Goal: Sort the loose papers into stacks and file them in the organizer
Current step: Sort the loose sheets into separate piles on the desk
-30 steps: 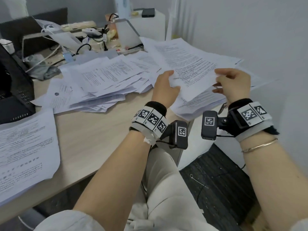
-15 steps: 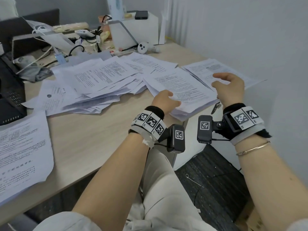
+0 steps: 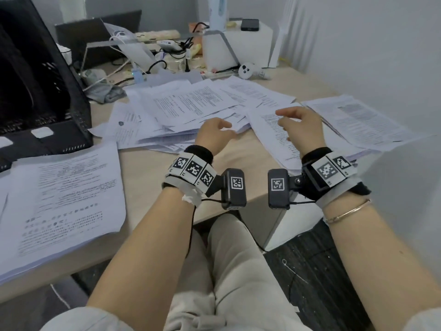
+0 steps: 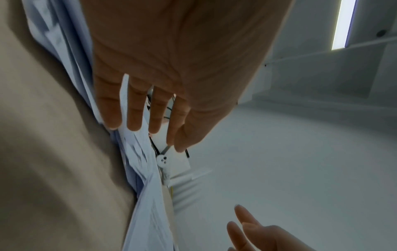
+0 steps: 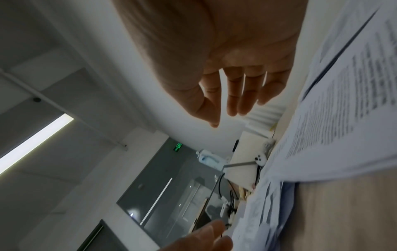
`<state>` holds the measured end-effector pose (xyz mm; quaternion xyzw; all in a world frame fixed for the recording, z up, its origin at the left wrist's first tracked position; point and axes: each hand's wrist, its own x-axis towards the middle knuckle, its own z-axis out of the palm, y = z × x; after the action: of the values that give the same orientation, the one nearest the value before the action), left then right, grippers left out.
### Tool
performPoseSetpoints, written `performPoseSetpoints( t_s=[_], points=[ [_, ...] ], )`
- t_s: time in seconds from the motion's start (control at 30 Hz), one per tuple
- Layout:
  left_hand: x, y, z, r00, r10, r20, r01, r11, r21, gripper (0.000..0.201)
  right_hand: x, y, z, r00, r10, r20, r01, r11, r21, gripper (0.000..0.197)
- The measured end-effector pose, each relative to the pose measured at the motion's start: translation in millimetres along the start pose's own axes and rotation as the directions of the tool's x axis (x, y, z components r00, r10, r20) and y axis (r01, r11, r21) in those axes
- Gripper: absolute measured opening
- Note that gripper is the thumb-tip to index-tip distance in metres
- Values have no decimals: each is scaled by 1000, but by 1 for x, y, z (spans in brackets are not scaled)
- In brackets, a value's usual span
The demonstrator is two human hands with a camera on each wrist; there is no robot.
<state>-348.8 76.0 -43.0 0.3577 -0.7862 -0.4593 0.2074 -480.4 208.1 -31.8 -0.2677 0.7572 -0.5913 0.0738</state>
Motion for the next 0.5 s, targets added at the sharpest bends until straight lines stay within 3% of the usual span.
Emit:
performPoseSetpoints(
  t_s=[0.23,0.5],
  points=[
    [7,-32,-76,976,-77,-205,75,997,-20,33,-2,-22,81,978,-41,206,45,999,-16,20],
    [10,-67,-145,926,-196,-323,191,980,-49,37,3,-43,168,888,-25,460,76,993,-94,26]
  ],
)
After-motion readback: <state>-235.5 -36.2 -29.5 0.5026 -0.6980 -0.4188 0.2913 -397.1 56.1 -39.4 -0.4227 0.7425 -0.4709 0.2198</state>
